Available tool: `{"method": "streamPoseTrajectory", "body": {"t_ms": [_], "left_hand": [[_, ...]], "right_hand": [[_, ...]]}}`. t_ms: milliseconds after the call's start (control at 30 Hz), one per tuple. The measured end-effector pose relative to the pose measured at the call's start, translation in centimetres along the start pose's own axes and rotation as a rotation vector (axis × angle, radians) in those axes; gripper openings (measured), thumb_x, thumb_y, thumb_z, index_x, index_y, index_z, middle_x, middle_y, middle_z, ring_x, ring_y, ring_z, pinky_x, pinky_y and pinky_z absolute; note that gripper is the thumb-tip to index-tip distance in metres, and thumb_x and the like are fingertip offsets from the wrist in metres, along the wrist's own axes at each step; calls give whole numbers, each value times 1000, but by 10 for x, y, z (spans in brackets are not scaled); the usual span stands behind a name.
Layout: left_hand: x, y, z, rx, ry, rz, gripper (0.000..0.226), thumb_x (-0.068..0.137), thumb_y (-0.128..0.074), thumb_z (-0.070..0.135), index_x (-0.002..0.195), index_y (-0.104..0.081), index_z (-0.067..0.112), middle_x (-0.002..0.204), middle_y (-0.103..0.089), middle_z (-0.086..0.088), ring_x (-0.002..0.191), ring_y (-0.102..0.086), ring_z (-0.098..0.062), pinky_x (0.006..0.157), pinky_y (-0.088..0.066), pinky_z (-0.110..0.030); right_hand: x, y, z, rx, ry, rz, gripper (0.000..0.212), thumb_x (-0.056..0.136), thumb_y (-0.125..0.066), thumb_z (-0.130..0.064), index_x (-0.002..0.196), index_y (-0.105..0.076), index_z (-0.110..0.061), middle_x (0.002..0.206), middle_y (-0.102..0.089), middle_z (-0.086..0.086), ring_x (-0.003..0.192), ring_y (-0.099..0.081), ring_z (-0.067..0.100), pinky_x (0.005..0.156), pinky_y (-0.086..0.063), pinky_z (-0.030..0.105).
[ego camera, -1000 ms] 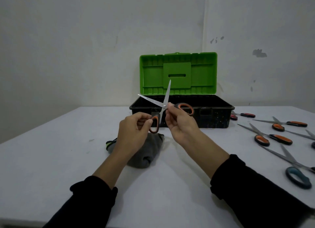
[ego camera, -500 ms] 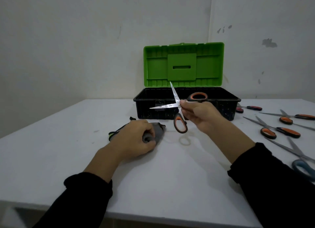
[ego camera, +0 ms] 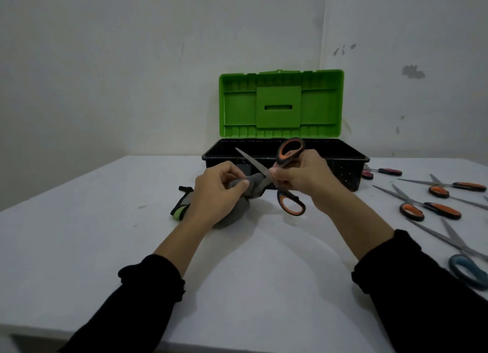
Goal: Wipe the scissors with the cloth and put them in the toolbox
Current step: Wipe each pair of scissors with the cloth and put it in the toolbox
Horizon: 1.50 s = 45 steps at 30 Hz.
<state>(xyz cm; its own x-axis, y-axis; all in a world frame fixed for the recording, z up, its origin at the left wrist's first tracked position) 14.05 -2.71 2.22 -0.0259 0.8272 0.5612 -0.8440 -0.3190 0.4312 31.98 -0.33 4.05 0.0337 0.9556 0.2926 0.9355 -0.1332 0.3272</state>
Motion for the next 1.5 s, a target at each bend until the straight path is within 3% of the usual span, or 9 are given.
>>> {"method": "streamPoseTrajectory", "body": {"t_ms": [133,267,400,567,733,967,1133,1233,1500], "left_hand": [[-7,-6,12,9,-105,-62,9,85,-64,25,79,-68,19,78,-70,9,78,-64,-2,69,-49,-16],[-3,0,5,-180,39,-21,14,90,-56,17,89,-70,16,84,-71,5,81,-65,-6,73,-51,-12],[-4,1,0,124,-34,-94,15,78,-73,24,93,-73,21,80,-67,11,71,-58,5,61,-43,-2],[-2,1,-3,54,-70,-17,12,70,-79,28,73,-73,19,71,-70,5,61,-59,3,56,-44,-9],[-2,2,-6,-91,-23,-10,14,75,-75,28,67,-70,17,64,-67,1,57,-59,-5,56,-46,-17],[-3,3,-7,58,-108,-20,19,88,-60,31,79,-74,22,67,-68,12,66,-61,-4,66,-45,-26],[-6,9,-7,23,-156,-135,10,80,-70,13,88,-74,17,79,-68,13,76,-61,6,71,-49,-15],[-4,11,-5,-51,-119,-35,6,76,-74,23,74,-71,18,71,-68,8,66,-60,1,63,-47,-16],[-1,18,-24,-11,-32,-69,17,71,-67,46,73,-72,30,72,-70,10,72,-63,-11,79,-51,-40]], "right_hand": [[-5,-8,-1,27,42,-1,7,77,-75,-12,76,-68,-11,79,-70,8,76,-69,20,66,-57,28],[-9,-9,-2,178,-5,-68,7,79,-72,-5,77,-66,-8,77,-69,9,72,-67,19,58,-51,22],[-13,-17,-2,240,-24,-95,7,80,-70,-5,77,-65,-9,78,-67,9,72,-66,20,58,-52,22],[-16,-32,4,290,-57,-86,7,81,-69,-5,77,-65,-9,76,-66,9,70,-64,20,63,-55,26],[-20,-34,-3,419,-79,-183,11,88,-61,-2,77,-61,-6,69,-60,6,58,-57,13,54,-54,16],[-18,-25,-4,377,-101,-159,11,87,-62,-4,76,-60,-5,66,-58,5,52,-54,9,49,-50,14],[-19,-35,1,344,-59,-120,10,85,-65,-6,76,-63,-8,71,-63,6,61,-58,14,53,-51,19],[-19,-41,-3,380,-13,-137,9,85,-65,-6,77,-64,-10,79,-66,9,71,-63,19,63,-53,26],[-16,-9,-15,356,12,-91,9,86,-63,-2,79,-60,-6,74,-63,6,63,-61,15,54,-54,18]]}}
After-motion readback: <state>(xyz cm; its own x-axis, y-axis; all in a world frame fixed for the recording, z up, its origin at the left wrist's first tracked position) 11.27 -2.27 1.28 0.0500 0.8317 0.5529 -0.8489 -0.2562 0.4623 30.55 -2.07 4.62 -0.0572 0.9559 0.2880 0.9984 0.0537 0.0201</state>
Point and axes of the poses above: each hand's wrist, its own x-axis towards the middle knuckle, its own y-axis out of the back of the hand, z = x × y, the point moved 3 cm from there along x, towards the middle knuckle
